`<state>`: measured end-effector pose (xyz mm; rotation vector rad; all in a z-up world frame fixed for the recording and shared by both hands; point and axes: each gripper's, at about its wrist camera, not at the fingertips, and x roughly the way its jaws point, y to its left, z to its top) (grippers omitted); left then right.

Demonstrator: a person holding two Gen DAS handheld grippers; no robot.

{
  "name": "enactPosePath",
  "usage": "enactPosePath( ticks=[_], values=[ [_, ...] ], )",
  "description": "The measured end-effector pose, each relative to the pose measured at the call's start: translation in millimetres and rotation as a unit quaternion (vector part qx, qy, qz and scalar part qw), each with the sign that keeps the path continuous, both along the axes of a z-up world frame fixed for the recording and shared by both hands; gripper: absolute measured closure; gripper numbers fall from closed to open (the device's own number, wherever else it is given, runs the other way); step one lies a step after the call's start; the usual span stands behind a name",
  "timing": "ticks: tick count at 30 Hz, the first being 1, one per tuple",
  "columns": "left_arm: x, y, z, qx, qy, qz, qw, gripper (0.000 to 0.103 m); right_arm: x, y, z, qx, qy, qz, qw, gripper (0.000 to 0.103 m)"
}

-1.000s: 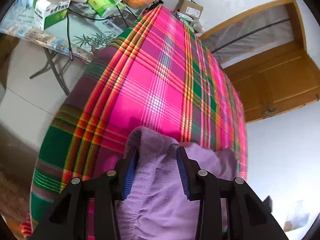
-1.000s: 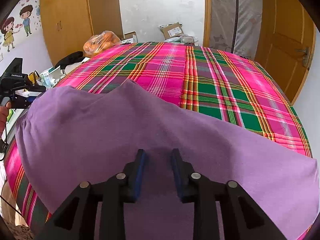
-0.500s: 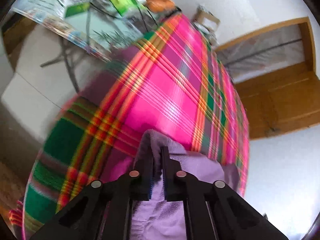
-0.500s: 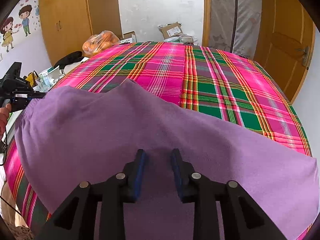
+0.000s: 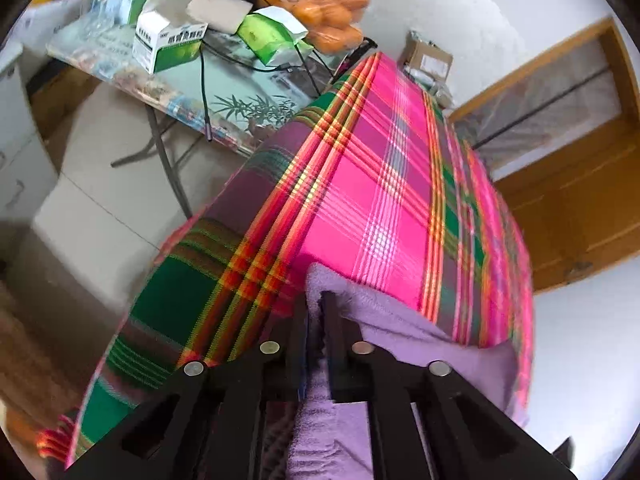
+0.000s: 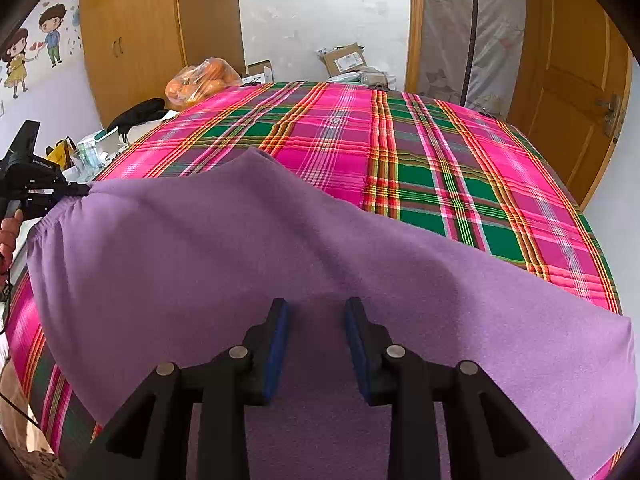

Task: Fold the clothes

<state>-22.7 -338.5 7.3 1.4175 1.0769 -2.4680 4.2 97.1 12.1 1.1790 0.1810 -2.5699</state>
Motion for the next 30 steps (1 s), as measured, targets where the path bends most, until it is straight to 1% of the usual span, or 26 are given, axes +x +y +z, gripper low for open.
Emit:
enactPosePath(
  ticks=[1, 2, 3, 5, 6, 8, 9, 12, 16, 19, 21, 23, 24, 25, 28, 30],
  values=[
    [2, 1, 3, -0.007, 0.001, -0.001, 1.0000, 0.088, 0, 0, 0, 0.000, 0.000, 0.000, 1.000, 0.072],
    [6, 2, 7, -0.021, 0.003, 0.000, 0.9998, 0.087, 1, 0, 0, 0.000, 0.000, 0.000, 1.000, 0.072],
    [11, 5, 12, -0.046, 0.008, 0.002, 0.9989, 0.084, 1, 0, 0, 0.000, 0.001, 0.000, 1.000, 0.072],
    [22, 15, 26, -0.110, 0.019, 0.005, 0.9937, 0.083, 1, 0, 0, 0.001, 0.000, 0.001, 1.000, 0.072],
    [28, 21, 31, -0.130, 0.023, 0.003, 0.9912, 0.083, 1, 0, 0, 0.002, 0.001, 0.001, 1.000, 0.072],
    [38, 37, 34, -0.132, 0.027, -0.009, 0.9908, 0.083, 2, -1, 0, 0.003, 0.001, 0.000, 1.000, 0.072],
    [41, 46, 34, -0.139, 0.027, -0.016, 0.9898, 0.082, 2, -1, 0, 0.003, 0.001, 0.000, 1.000, 0.072],
    [49, 68, 32, -0.150, 0.035, -0.038, 0.9873, 0.082, 3, -1, -1, 0.003, 0.001, 0.000, 1.000, 0.071],
    [50, 88, 24, -0.154, 0.033, -0.066, 0.9853, 0.082, 4, -3, 0, 0.006, 0.002, 0.000, 1.000, 0.071],
    [50, 97, 13, -0.182, 0.020, -0.082, 0.9796, 0.082, 5, -3, 0, 0.005, 0.002, 0.000, 1.000, 0.071],
    [54, 98, 11, -0.200, 0.031, -0.087, 0.9753, 0.083, 5, -2, 0, 0.005, 0.001, 0.000, 1.000, 0.071],
    [56, 100, 10, -0.223, 0.035, -0.096, 0.9695, 0.087, 5, -3, 0, 0.006, 0.001, 0.000, 1.000, 0.071],
    [56, 100, 9, -0.233, 0.037, -0.099, 0.9666, 0.092, 5, -3, 0, 0.007, 0.001, 0.000, 1.000, 0.071],
    [57, 101, 8, -0.242, 0.039, -0.101, 0.9643, 0.094, 5, -3, 0, 0.007, 0.001, 0.000, 1.000, 0.071],
    [60, 101, 7, -0.255, 0.044, -0.103, 0.9605, 0.097, 5, -3, 0, 0.008, 0.001, 0.001, 1.000, 0.071],
    [60, 103, 7, -0.267, 0.045, -0.105, 0.9570, 0.097, 7, -7, 0, 0.018, 0.006, 0.001, 1.000, 0.071]
  ],
)
